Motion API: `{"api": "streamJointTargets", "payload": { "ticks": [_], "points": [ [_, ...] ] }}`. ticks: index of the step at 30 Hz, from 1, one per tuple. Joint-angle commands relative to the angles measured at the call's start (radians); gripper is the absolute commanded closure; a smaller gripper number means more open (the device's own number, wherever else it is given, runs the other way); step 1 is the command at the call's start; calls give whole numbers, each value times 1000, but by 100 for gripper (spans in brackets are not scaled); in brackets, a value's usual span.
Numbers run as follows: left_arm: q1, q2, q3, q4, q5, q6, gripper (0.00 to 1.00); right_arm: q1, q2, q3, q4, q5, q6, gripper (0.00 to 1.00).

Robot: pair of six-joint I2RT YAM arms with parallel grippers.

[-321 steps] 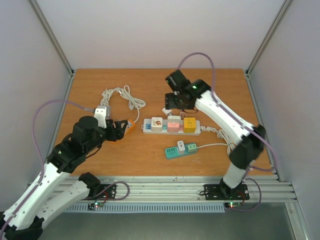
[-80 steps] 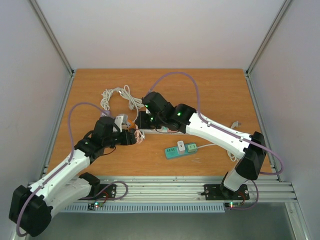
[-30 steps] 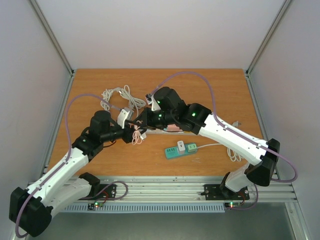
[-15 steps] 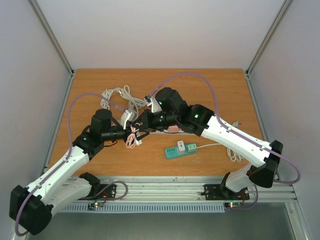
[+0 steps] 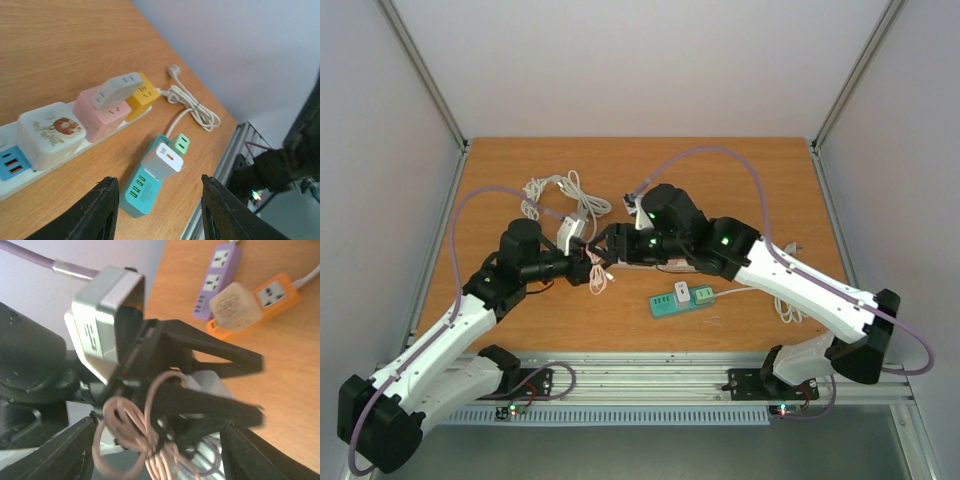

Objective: Insert the plug

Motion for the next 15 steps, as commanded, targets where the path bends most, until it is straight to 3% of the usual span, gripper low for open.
{"api": "streamJointTargets", "payload": {
  "ticks": [1, 5, 8, 11, 15],
  "points": [
    [1, -13, 28, 17, -142, -78, 77, 7, -133, -100, 30, 200, -95, 30],
    [1, -4, 83, -72, -275, -155, 76, 6, -261, -236, 95, 329, -211, 27],
    [1, 3, 149, -161, -353, -217, 75, 7, -309, -341, 182, 315, -335, 27],
    [1, 9, 220, -242, -398, -281, 75, 23, -301, -410, 271, 233, -419, 30],
    [1, 42, 343, -417, -461, -395, 74, 105, -222, -421, 388, 233, -543, 32]
  ]
}}
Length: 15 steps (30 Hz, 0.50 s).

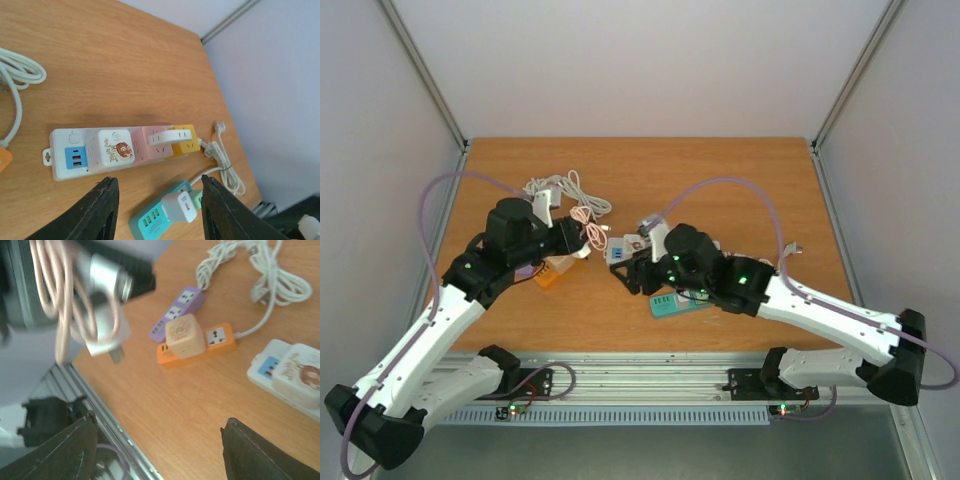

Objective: Insert the plug

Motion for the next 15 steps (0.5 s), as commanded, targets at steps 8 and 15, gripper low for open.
{"api": "streamJointTargets", "payload": {
  "ticks": [8, 15],
  "points": [
    [1, 39, 176, -212, -37, -284, 72, 113, 213, 30, 433, 12, -244, 33],
    [1, 27, 170, -202, 24, -339, 72, 113, 238, 28, 524, 11, -268, 37]
  ]
}}
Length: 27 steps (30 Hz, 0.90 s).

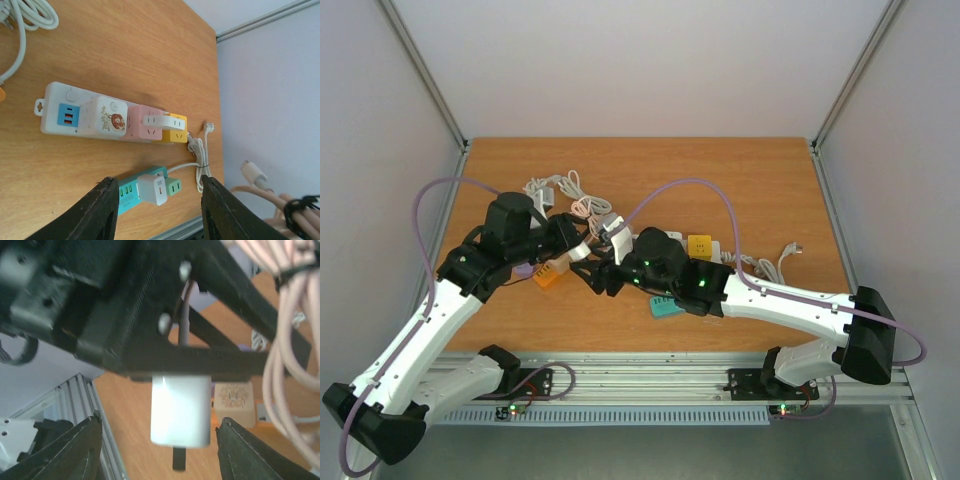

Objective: Insert the plug

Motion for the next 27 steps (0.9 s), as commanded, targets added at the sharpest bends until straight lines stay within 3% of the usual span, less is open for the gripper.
{"api": "streamJointTargets", "payload": {
  "ticks": [1, 11, 14, 18, 19, 22, 27],
  "points": [
    [1, -16, 21, 20, 61, -60, 72, 4, 9, 28, 111, 1, -38, 39],
    [1, -46, -1, 29, 116, -86, 71, 4, 15, 50, 95, -9, -35, 76],
    [1, -48, 15, 13, 131, -63, 63, 3, 13, 68, 59, -21, -30, 88],
    [1, -50, 48, -1, 211, 37, 27, -33, -24, 70, 6, -107, -14, 92],
    [1, -53, 53, 8, 251, 65, 23, -55, -37, 70, -19, -164, -6, 91],
    [1, -75, 49, 52, 364, 157, 17, -126, -72, 81, -80, -414, 2, 91],
    [1, -130, 0, 259, 573, 110, 18, -204, -121, 110, -159, -617, 37, 91]
  ]
}}
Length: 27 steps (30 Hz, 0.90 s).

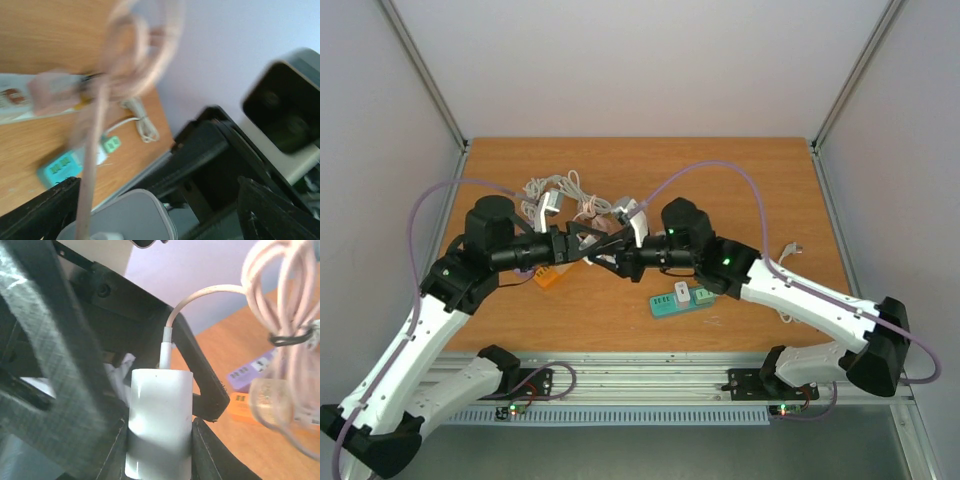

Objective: Insert the plug

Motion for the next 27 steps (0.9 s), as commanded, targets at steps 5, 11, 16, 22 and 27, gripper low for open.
{"api": "streamJointTargets", "payload": {
  "ticks": [5, 11, 16, 22, 27],
  "points": [
    [-2, -74, 3, 233, 267, 2, 24, -123, -85, 73, -49, -387, 143, 90],
    [-2, -80, 7, 267, 319, -21, 35, -167, -77, 104, -58, -587, 202, 89],
    [-2, -74, -2, 289, 365, -44, 38, -172, -52, 147, -56, -687, 262, 89],
    [-2, -62, 9, 257, 411, -3, 48, -182, -50, 173, -69, -732, 305, 89],
    [-2, -59, 13, 263, 462, -2, 57, -189, -31, 191, -84, -749, 324, 89]
  ]
}}
